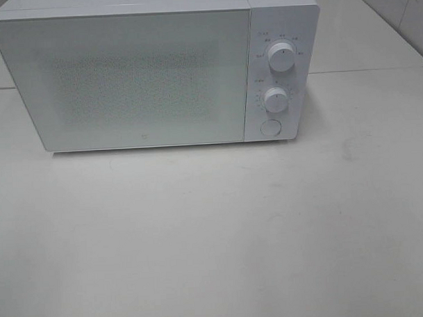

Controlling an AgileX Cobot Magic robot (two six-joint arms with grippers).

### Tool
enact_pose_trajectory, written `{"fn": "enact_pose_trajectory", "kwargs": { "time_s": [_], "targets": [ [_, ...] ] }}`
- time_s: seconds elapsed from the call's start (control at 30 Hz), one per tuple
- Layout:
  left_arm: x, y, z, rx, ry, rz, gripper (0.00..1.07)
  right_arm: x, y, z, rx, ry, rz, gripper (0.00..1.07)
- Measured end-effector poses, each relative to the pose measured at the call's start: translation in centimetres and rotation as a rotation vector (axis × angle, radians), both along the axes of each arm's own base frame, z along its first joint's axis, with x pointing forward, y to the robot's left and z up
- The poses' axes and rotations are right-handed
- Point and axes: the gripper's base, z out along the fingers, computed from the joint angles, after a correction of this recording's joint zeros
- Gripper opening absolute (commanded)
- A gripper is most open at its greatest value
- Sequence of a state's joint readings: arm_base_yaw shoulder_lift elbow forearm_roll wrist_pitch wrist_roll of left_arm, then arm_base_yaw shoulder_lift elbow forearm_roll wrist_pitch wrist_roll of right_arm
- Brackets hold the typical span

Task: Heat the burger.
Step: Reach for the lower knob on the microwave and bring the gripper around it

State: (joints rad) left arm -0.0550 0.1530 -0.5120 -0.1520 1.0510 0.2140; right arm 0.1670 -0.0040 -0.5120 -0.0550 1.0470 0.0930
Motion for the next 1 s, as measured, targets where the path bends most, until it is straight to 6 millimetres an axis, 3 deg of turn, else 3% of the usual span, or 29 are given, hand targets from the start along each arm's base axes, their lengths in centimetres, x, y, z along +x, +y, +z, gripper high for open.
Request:
{"fn": "enact_pose_trajectory", "kwargs": {
  "time_s": [0.37, 0.9, 1.0],
  "targets": [
    [-2.5, 0.2, 0.1, -0.007, -0.155, 0.001, 1.00, 0.0, 0.0, 0.0, 0.000, 0.000, 0.000, 0.76],
    [-2.5, 0.3, 0.0, 0.001, -0.153, 0.013, 1.00, 0.0, 0.0, 0.0, 0.000, 0.000, 0.000, 0.76],
    [-2.4, 0.8, -0.1, -0.017, -0.140, 0.084, 1.00, 0.0, 0.0, 0.0, 0.000, 0.000, 0.000, 0.76]
  ]
}}
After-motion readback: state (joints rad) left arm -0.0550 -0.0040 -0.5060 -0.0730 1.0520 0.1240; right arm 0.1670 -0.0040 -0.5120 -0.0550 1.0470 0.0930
